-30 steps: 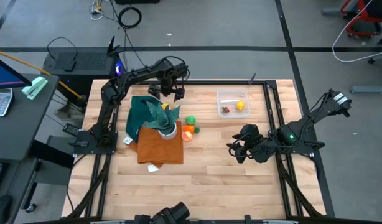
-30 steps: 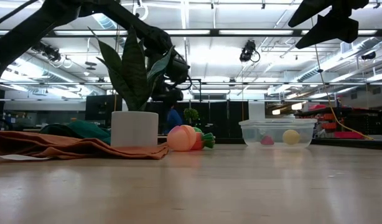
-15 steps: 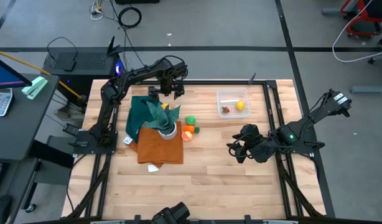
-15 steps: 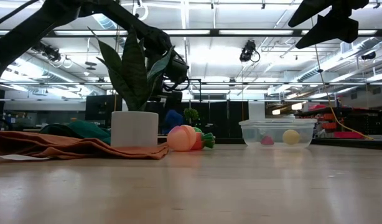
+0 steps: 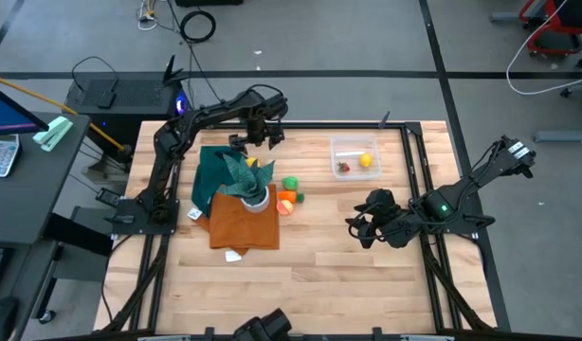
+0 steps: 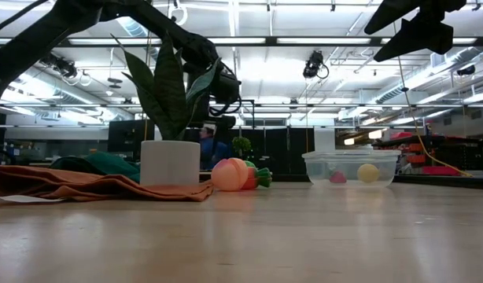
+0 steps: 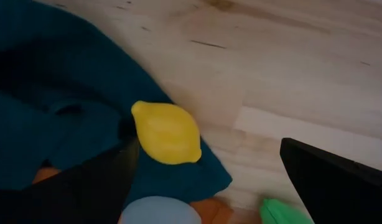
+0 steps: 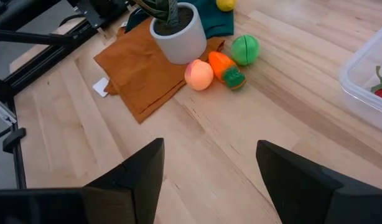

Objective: Pick and placing Produce into tupperware
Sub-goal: Put the lemon into the transparent bin

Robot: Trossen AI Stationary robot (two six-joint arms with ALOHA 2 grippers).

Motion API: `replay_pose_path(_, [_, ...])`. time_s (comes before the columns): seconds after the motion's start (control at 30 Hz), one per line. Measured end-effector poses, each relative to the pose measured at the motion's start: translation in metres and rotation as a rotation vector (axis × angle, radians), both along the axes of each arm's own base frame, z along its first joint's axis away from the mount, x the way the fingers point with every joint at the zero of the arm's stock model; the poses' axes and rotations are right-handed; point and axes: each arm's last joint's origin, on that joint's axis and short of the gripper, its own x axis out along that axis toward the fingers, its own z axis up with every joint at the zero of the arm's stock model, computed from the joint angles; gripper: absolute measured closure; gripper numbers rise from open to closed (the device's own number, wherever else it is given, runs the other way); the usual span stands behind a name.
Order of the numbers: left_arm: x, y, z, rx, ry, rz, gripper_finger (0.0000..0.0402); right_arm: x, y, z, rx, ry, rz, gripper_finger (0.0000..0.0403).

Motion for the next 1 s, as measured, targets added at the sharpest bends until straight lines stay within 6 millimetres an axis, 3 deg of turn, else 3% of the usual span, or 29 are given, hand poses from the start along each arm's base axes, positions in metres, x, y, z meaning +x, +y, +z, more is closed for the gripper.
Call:
replay_pose_path(0.13, [-0.004, -0.006, -0.003, -0.032, 0.049, 0.013, 0.0001, 0.000, 0.000, 0.000, 0.000, 0.000, 0.000, 0.0184])
replay_pose_path(0.4, [-0.007, -0.020, -0.029, -0.075, 0.103, -0.007, 0.0001, 0.000, 0.000, 0.000, -0.001, 0.000, 0.000, 0.0184])
replay_pose_path(0.67, [-0.005, -0.017, -0.041, -0.044, 0.061, -0.007, 0.0001, 0.000, 0.000, 0.000, -0.007, 0.006, 0.011, 0.0184])
replay_pose_path(1.0, [-0.006, -0.010, -0.041, -0.003, 0.042, 0.008, 0.0001, 0.000, 0.000, 0.000, -0.009, 0.008, 0.015, 0.0184])
